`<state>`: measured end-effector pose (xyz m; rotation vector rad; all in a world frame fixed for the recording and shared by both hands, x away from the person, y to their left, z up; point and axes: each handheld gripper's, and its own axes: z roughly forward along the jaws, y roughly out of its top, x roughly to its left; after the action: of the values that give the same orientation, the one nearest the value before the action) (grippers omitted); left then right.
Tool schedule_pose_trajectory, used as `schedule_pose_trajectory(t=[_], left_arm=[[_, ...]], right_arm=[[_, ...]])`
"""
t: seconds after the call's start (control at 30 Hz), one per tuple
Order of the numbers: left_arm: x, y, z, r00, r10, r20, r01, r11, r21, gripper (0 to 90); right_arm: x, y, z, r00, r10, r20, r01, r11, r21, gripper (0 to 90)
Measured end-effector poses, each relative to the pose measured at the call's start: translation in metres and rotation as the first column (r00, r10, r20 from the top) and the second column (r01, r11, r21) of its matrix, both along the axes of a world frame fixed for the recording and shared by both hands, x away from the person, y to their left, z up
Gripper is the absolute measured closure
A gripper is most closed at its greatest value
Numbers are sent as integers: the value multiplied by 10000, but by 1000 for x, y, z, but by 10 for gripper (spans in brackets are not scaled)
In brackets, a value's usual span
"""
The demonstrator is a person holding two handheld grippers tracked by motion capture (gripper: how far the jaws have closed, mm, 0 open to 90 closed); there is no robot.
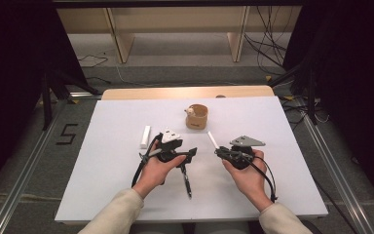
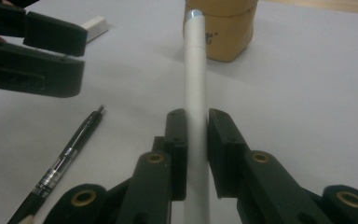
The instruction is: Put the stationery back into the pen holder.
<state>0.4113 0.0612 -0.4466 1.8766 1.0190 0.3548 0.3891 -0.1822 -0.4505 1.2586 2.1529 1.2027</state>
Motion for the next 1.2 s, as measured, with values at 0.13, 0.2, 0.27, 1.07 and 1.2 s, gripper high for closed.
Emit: schedule_pose_trajectory(t=[0.13,0.2,0.27,1.07,1.2], left_arm=[[-6,2,-2,9999,-106,-11,106,9999,128,352],[-10,4,-5,9998,-168,-48,169,9997,176,356],[-16,8,-9,9996,-232,-161,236,9995,209,359],[-64,32,-19,9939,-605,-925,564,9974,-456,383],[-65,30,-20,9913,-674,-1129,580,9947,-844,414]], right_arm=[[-4,2,0,10000,87,9,-87,10000,-3,789],[-7,4,-1,9998,176,-40,-176,9998,10,789],[-13,9,-3,9992,394,-81,-394,9992,6,789],[-71,40,-21,9778,2064,-368,-2068,9783,-94,789],[-74,43,-22,9750,2200,-307,-2203,9754,-58,789]])
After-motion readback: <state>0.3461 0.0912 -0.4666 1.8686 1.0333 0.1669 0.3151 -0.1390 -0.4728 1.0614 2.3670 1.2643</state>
